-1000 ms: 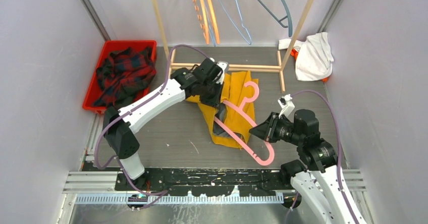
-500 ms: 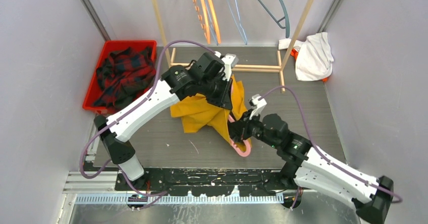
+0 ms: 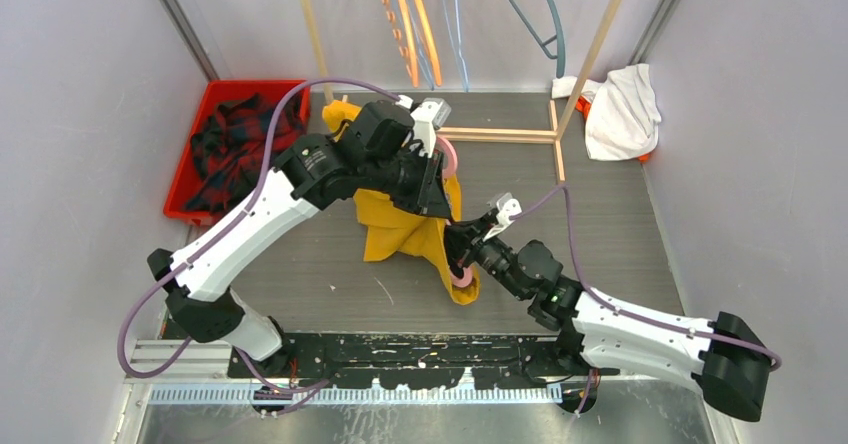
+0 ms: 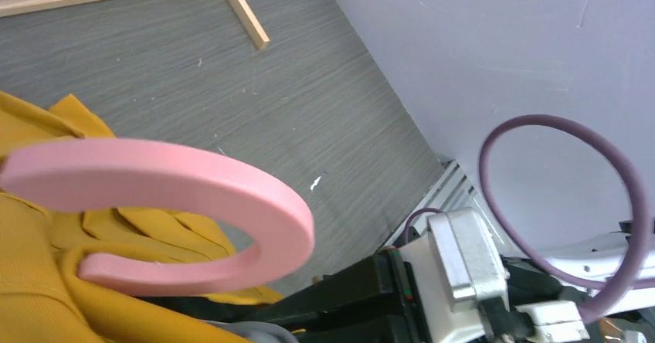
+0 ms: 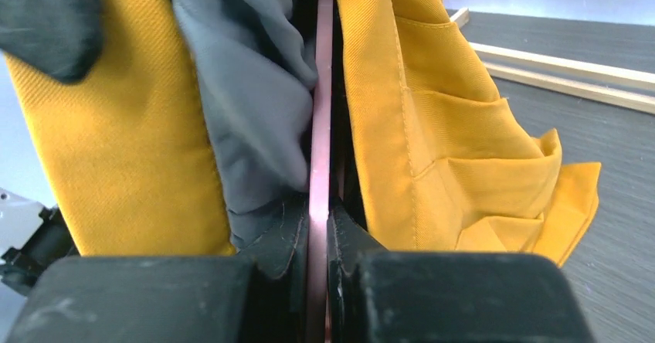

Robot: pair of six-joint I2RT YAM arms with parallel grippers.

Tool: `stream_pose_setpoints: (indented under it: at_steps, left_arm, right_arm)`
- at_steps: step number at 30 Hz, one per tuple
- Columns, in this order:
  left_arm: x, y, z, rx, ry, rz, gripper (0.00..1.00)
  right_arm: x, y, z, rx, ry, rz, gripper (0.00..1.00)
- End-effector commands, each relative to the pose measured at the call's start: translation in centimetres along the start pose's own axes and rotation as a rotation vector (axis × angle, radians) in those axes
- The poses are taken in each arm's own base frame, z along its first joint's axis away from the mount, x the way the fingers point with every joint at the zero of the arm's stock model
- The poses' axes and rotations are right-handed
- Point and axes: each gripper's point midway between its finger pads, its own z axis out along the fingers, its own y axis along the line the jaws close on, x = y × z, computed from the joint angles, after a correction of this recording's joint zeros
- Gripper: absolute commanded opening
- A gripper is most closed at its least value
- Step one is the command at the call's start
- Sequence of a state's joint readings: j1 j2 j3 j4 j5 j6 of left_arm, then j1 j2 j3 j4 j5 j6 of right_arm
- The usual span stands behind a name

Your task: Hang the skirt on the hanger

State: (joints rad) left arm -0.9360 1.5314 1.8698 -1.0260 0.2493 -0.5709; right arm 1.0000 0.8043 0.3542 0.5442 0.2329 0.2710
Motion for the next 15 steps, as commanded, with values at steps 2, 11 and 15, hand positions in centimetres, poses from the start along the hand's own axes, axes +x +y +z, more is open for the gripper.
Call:
stream_pose_setpoints:
  at_steps: [2, 11, 15]
  left_arm:
    - [-1.3, -4.7, -3.3, 0.160, -0.052, 0.033, 0.22]
    - [-1.6, -5.7, -6.7, 0.191, -0.119, 0.026, 0.45]
    - [-2.4, -5.9, -9.6, 0.177, -0.198, 0.021, 0.51]
  right_arm:
    - [-10.5, 3.2, -0.2, -0.129, -0.419, 0.085, 0.01]
    - [-16.5, 5.4, -3.7, -0.241, -0.581, 0.085, 0.01]
    - [-17.2, 5.6, -5.0, -0.265, -0.607, 0.083, 0.01]
